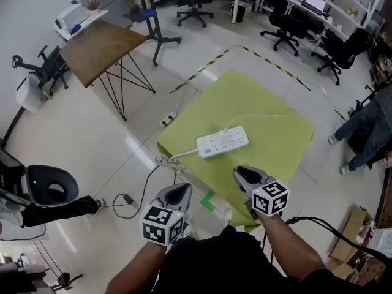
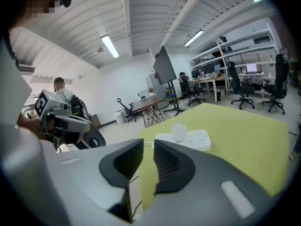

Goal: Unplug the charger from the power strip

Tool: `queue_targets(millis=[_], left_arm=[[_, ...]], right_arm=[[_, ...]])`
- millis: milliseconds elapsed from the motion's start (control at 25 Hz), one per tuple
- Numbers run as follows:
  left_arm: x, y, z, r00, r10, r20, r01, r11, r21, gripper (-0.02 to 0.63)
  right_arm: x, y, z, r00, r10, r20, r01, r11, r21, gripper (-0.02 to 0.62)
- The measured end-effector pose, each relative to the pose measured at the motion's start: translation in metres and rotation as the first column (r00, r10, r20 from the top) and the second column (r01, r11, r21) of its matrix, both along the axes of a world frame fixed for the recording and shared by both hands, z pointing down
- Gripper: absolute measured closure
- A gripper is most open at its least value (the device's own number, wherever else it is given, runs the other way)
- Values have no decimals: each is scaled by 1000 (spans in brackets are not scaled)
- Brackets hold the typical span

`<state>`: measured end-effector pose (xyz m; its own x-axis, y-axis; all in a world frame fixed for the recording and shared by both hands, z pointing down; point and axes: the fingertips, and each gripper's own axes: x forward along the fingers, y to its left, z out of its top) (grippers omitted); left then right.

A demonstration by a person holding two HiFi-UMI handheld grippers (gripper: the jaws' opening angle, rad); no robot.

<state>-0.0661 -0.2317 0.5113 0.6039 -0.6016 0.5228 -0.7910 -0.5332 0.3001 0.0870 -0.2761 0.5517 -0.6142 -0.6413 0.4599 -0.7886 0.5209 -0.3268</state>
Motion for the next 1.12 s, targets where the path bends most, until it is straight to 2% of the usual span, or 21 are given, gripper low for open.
queue_targets(millis=[280,520,680,1120], left_arm=[[-22,8,14,991,-120,56,123,991,-45,600],[-38,24,19,979,-186,80,191,980,-54,600],[-47,31,15,966,-248,76,252,966,-52,600],[-67,52,13,935,-342,91,347,936,-59,600]], right_arm=[[-1,-76,47,999,29,-36,-30,999,-27,455],[-7,-113,71,994,29,-103,-32,999,-28,389],[-10,-133,85,991,41,-126,-47,998,-45,314],[-23,-160,102,986,34,-163,-41,998,-42,287]])
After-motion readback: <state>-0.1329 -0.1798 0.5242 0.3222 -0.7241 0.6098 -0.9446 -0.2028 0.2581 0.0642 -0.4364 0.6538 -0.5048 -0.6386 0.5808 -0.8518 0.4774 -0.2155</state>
